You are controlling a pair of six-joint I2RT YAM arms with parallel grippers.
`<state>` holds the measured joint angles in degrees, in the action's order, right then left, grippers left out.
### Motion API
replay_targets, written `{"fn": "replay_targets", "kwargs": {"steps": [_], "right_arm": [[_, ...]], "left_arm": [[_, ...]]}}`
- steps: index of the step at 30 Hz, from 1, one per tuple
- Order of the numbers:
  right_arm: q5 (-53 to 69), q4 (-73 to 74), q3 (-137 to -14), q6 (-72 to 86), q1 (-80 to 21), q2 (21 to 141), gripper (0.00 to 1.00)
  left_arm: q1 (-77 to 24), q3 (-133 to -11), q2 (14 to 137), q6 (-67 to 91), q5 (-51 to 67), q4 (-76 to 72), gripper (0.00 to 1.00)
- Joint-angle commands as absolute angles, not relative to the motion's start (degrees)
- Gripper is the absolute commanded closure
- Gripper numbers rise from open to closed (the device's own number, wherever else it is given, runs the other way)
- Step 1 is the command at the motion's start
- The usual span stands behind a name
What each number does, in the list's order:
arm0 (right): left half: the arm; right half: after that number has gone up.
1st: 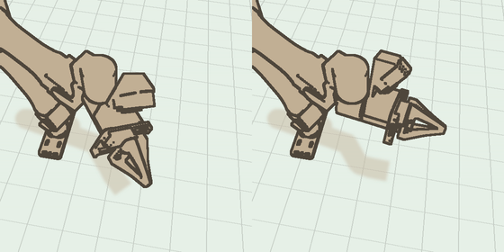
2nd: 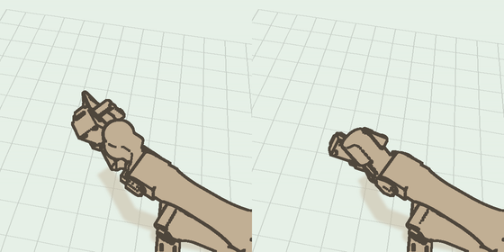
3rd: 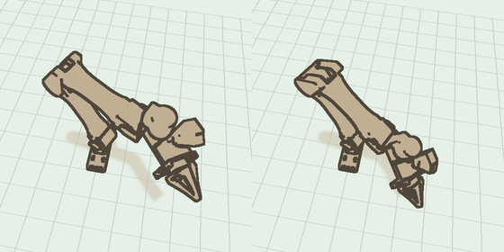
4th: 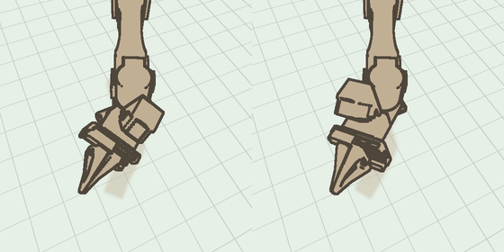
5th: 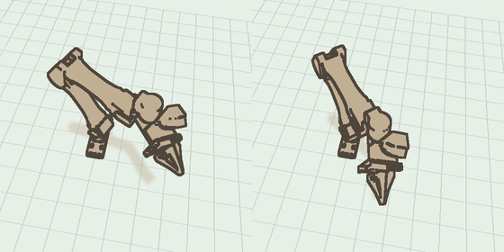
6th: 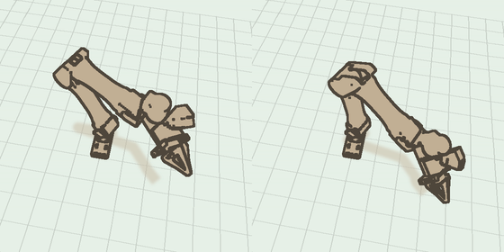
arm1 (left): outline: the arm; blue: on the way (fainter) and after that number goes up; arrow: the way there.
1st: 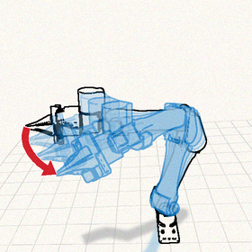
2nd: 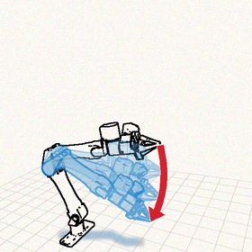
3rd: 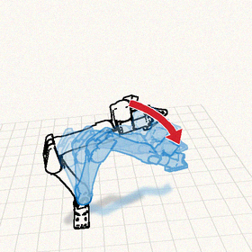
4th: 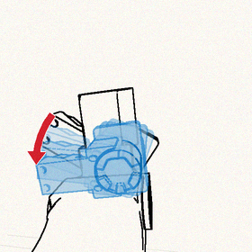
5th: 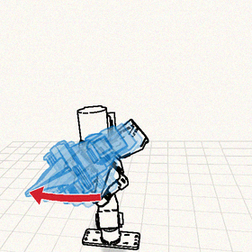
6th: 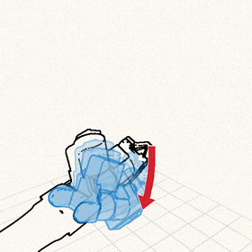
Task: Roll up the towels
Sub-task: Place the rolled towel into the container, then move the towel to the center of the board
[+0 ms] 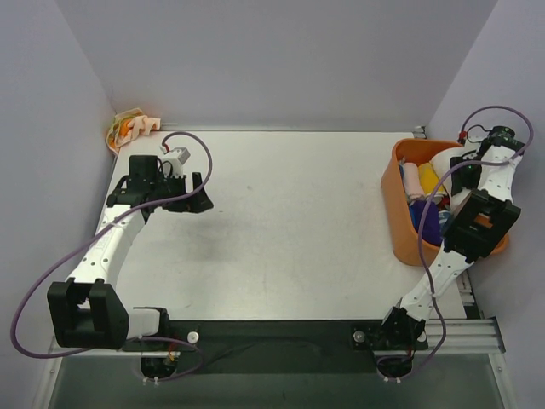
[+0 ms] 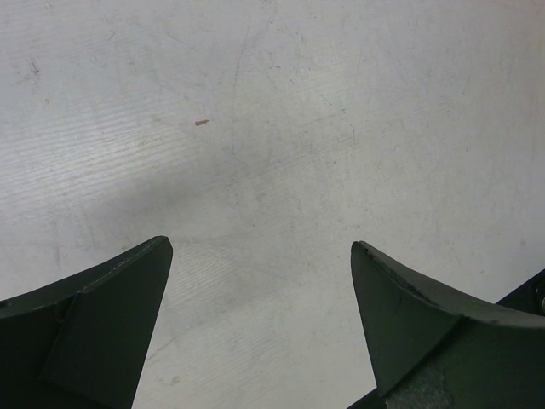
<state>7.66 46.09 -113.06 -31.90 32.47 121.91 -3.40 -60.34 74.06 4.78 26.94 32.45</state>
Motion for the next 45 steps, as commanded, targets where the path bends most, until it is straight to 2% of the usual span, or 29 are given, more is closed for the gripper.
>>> {"fn": "replay_targets", "kwargs": {"steps": [1,4,9,10,12,13,15,17,18,25,28,31,34,38,41,45], "right_arm": [[4.66,42.28,-114.35,-32.25,32.43,122.87,0.74],[5.62,42.28,-112.24,-32.52,32.34,122.17,0.54],[6.33,42.36,-108.47,-32.52,32.08,119.63,0.4],[6.33,42.36,-107.85,-32.61,31.99,118.4,0.32],[6.68,42.36,-106.62,-32.34,31.73,116.9,0.26],[6.77,42.36,-106.35,-32.26,31.55,115.42,0.18],[6.5,42.36,-105.74,-31.82,31.12,114.0,0.16],[6.5,42.63,-105.56,-31.64,30.85,111.72,0.09],[6.24,42.63,-105.47,-31.29,30.41,110.93,0.01],[4.84,45.17,-105.29,-30.68,27.25,102.15,0.0],[6.32,46.84,-105.82,-29.63,25.5,98.02,0.0],[9.83,48.69,-106.61,-28.83,22.17,93.71,0.0],[10.98,49.48,-106.52,-27.6,18.12,90.63,0.0],[12.3,50.1,-104.42,-26.28,8.47,88.16,0.0],[11.17,49.83,-101.78,-26.19,2.75,87.1,0.0],[11.95,49.92,-100.02,-23.39,0.35,87.45,0.0]], "left_arm": [[-3.34,-63.28,74.09,3.6,26.02,32.78,0.03],[-3.43,-63.37,74.27,3.6,26.1,32.78,0.03],[-3.34,-63.63,74.62,3.69,26.1,32.78,0.03],[-3.34,-63.63,74.53,3.69,26.1,32.87,0.03],[-3.34,-63.98,74.71,3.69,25.84,32.78,0.03],[-3.34,-64.16,74.71,3.69,25.75,32.7,0.03],[-3.34,-64.68,74.62,3.6,24.61,32.52,0.03],[-3.25,-65.39,74.71,3.52,23.3,32.26,0.03],[-2.82,-65.91,74.71,3.52,22.6,31.82,0.03],[-0.27,-66.97,72.87,1.24,20.93,27.78,0.03],[1.49,-66.88,71.37,-1.21,11.91,24.7,0.03],[1.58,-66.97,71.8,-11.2,6.28,20.66,0.03],[1.67,-71.44,78.29,-18.86,0.46,19.25,0.03],[2.72,-79.88,93.99,-28.19,-9.29,18.73,0.05],[4.12,-83.23,102.35,-34.0,-12.82,12.34,0.03],[4.57,-88.49,111.87,-39.19,-14.67,6.86,0.03]]}}
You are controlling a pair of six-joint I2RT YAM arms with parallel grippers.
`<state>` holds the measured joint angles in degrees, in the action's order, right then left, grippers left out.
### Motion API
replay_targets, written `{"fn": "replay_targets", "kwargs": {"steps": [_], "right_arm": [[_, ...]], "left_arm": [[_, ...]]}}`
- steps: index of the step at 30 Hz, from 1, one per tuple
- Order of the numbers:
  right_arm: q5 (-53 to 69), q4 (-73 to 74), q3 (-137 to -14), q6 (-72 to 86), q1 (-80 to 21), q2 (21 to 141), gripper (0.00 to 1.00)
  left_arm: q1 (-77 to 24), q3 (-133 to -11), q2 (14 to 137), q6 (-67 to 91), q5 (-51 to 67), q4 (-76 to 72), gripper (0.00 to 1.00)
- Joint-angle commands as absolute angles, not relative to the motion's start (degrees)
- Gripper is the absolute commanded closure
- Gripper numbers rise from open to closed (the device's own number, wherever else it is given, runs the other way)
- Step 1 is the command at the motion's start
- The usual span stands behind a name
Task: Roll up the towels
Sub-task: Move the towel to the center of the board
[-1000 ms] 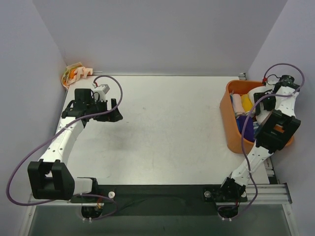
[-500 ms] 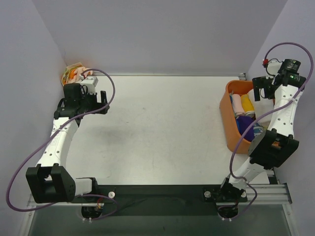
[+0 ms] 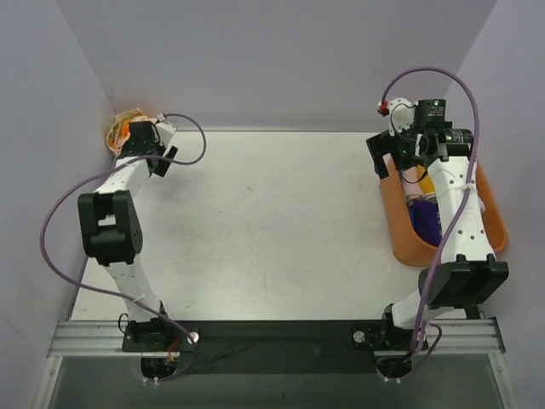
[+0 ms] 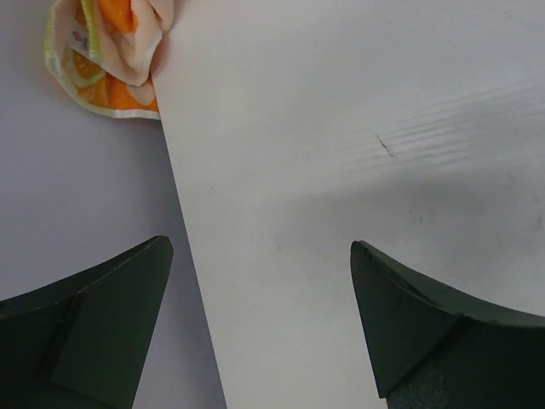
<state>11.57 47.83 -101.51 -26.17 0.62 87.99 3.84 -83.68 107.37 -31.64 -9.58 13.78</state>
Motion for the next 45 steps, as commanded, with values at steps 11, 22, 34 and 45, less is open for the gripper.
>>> {"fn": "replay_targets", "kwargs": {"steps": [11,22,34,45], "right_arm": [[10.29,50.1,-98.96,-20.83,-3.25,90.0,0.0],[7.38,52.03,-102.48,-20.57,-3.87,93.69,0.0],[3.7,52.29,-103.36,-21.44,-5.54,95.54,0.0],[7.2,52.47,-103.44,-19.78,-6.15,92.37,0.02]], "left_arm": [[5.01,-107.65,136.55,-51.93,-15.38,-9.55,0.06],[6.77,-137.71,159.07,-64.33,-12.74,-9.48,0.06],[8.44,-140.99,167.28,-72.78,-12.48,-17.14,0.45],[3.08,-110.47,140.49,-62.24,-7.49,-15.56,1.0]]}}
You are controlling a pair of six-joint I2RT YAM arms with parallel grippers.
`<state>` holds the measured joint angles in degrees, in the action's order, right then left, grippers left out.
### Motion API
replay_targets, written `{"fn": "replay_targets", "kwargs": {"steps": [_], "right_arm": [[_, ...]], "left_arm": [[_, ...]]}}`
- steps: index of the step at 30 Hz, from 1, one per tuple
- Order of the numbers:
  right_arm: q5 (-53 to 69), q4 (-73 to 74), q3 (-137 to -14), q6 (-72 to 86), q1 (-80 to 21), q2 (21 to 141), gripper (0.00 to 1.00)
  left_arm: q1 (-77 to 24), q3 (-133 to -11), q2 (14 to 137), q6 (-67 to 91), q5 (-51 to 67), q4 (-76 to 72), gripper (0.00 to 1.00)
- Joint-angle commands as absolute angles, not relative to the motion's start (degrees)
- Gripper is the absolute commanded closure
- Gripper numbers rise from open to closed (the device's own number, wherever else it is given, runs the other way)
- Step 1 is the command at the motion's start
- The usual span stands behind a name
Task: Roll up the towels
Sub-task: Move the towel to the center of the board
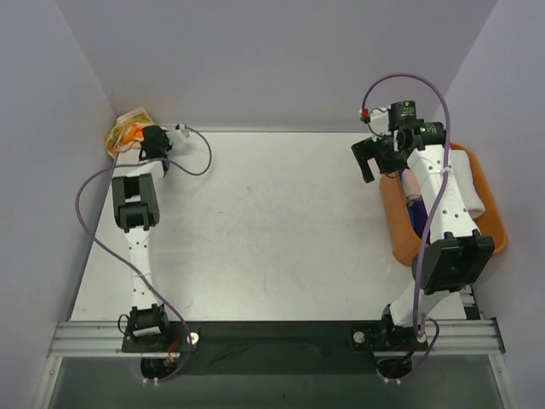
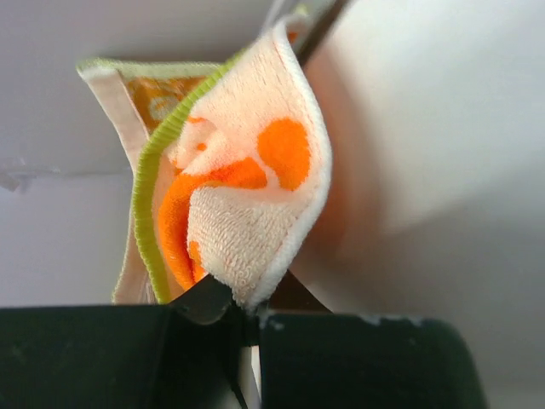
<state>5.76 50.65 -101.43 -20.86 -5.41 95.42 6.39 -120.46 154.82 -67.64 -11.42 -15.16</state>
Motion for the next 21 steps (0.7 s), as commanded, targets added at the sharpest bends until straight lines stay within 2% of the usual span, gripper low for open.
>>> {"fn": "replay_targets", "kwargs": {"steps": [1,3,7,10,14,16,21], "right_arm": [[7.64,52.56,-103.53,-19.43,-6.15,92.2,0.02],[9.74,52.65,-103.97,-18.64,-6.33,91.76,0.02],[13.0,52.73,-103.97,-17.58,-6.59,91.23,0.02],[15.89,52.82,-103.54,-17.23,-6.59,90.79,0.02],[19.68,53.09,-100.65,-16.35,-6.59,90.27,0.02],[21.96,53.0,-98.62,-16.08,-6.68,90.09,0.04],[28.73,53.09,-91.16,-15.56,-7.21,90.44,0.09]], "left_arm": [[2.29,-105.61,133.4,-61.44,-6.43,-15.3,1.0],[-1.56,-93.68,126.68,-60.03,-4.93,-15.12,1.0],[-7.36,-80.9,108.6,-53.02,-0.64,-5.06,1.0],[-12.72,-77.62,98.49,-43.62,7.01,12.32,1.0],[-19.94,-69.46,88.44,-34.56,17.55,24.42,1.0],[-22.05,-66.2,84.14,-35.06,20.11,29.25,1.0],[-24.87,-57.5,78.67,-37.09,26.44,35.93,0.72]]}}
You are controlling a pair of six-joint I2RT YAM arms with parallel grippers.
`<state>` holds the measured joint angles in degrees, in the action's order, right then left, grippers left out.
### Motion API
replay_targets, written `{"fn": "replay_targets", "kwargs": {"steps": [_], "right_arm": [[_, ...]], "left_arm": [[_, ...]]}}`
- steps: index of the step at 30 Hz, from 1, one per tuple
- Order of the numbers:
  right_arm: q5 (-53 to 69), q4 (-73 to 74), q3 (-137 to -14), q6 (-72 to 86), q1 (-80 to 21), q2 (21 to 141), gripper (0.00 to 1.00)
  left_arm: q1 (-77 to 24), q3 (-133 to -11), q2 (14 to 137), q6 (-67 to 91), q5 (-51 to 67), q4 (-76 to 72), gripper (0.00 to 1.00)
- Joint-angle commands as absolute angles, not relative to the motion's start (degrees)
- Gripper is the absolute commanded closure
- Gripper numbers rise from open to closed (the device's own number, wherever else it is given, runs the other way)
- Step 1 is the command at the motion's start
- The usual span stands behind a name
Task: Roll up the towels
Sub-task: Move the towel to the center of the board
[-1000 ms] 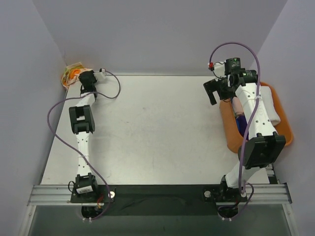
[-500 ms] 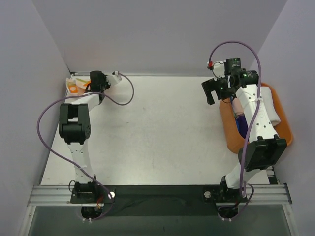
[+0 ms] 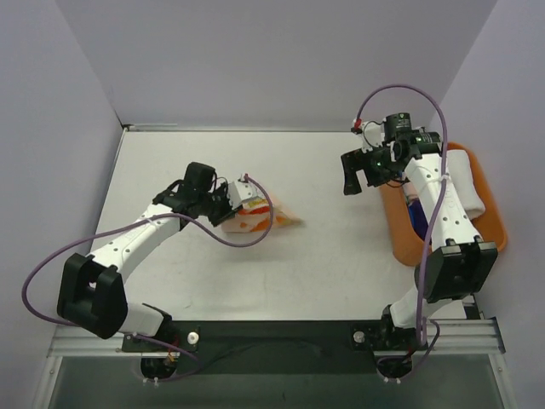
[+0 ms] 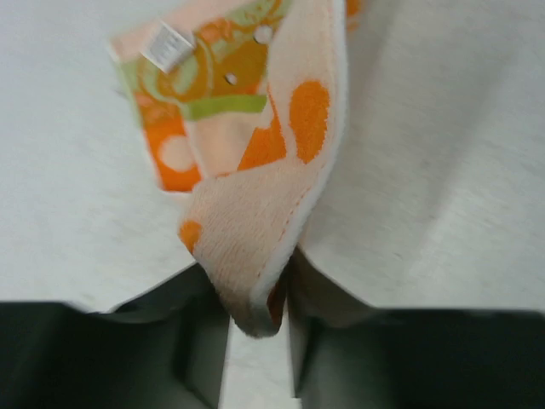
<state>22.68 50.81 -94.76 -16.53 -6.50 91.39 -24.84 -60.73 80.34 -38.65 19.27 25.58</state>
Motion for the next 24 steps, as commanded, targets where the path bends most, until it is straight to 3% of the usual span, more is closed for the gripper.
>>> {"fn": "replay_targets", "kwargs": {"steps": [1,4,5,9,14,24], "right_arm": [[29.18,53.09,-89.84,-15.64,-7.47,90.7,0.13],[30.23,53.0,-85.44,-16.26,-9.14,90.53,0.19],[30.5,52.91,-84.47,-16.35,-10.01,90.44,0.21],[32.77,51.77,-79.9,-15.3,-12.65,91.49,0.33],[33.05,47.29,-77.87,-10.56,-16.96,96.31,0.49],[29.97,43.07,-81.82,-5.81,-23.38,109.59,0.54]], "left_arm": [[-24.96,-56.7,77.88,-37.7,27.06,37.25,0.54],[-22.69,-53.71,75.07,-38.58,28.9,40.16,0.41],[-21.02,-53.35,74.1,-38.93,30.74,40.86,0.27],[-18.01,-52.39,71.2,-37.53,36.38,44.03,0.2],[-24.07,-48.96,69.43,-32.79,34.72,38.24,0.2],[-45.16,-47.9,74.95,-32.35,20.5,28.66,0.2]]}}
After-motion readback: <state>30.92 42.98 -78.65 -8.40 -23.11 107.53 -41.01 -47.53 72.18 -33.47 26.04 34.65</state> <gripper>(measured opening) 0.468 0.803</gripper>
